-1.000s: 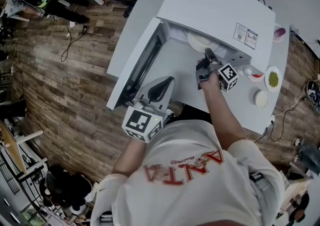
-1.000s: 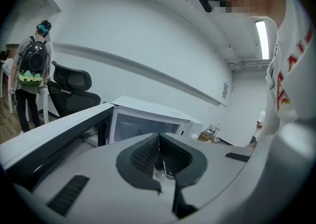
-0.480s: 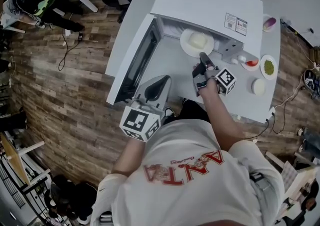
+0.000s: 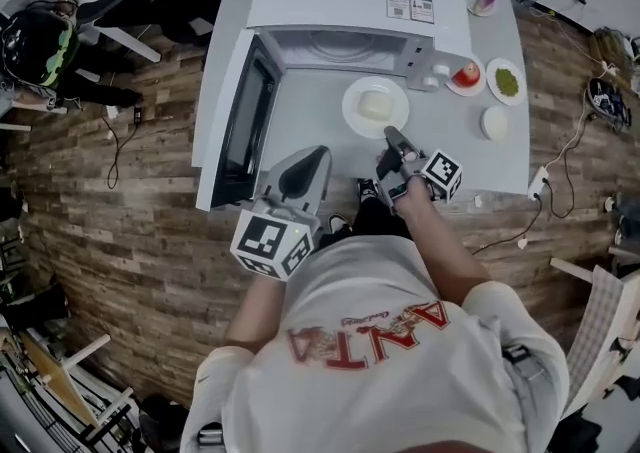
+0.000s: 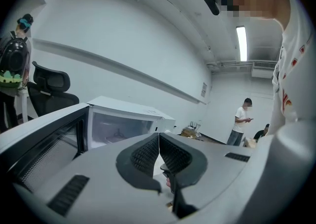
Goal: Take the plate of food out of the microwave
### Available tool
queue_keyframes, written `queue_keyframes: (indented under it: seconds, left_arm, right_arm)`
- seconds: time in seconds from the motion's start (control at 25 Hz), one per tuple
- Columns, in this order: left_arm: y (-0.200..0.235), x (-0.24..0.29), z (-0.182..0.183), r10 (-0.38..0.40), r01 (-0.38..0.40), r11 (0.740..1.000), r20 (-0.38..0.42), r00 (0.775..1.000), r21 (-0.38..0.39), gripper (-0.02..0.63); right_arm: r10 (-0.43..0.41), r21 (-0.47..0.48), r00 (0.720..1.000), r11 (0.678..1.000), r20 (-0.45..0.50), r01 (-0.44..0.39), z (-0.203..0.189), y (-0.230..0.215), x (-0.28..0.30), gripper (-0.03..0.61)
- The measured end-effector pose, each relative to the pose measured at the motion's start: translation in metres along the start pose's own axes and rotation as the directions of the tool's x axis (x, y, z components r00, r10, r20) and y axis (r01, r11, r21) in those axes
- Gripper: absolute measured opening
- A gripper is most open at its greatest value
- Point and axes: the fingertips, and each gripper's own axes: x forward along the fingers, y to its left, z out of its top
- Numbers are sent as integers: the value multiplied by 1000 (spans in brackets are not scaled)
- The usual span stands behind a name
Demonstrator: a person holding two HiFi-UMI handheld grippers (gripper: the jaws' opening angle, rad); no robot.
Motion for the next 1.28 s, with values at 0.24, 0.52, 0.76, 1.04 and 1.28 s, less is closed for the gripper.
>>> queue_keyframes:
  seconds: [0.24,0.52,0.76,1.04,1.28]
  left_arm:
    - [-27,11,-8,-85,86,996,-26,996,25,11]
    - [-51,23,-15,-146,148,988,-47,988,45,11]
    - [-45,21,-18,-128,130,990,-55,990,45,11]
    - [-32,14,-17,-88,89,996,-43,995,29,11]
    - [-29,16,-15,-78,78,997,-30,997,15,11]
  right_arm:
    - [-61,25,992,998,108,58,28,-37,-56,18]
    - [-91,80,975,994,204,76,63,-66,-93,18]
    - [-126,69,969,991,211,114,79,-81,-93,18]
    - [-164,72,968,986,189,153,85,-88,-93,17]
    - [-249,-44,958,965,145,257,86,-84,-91,26]
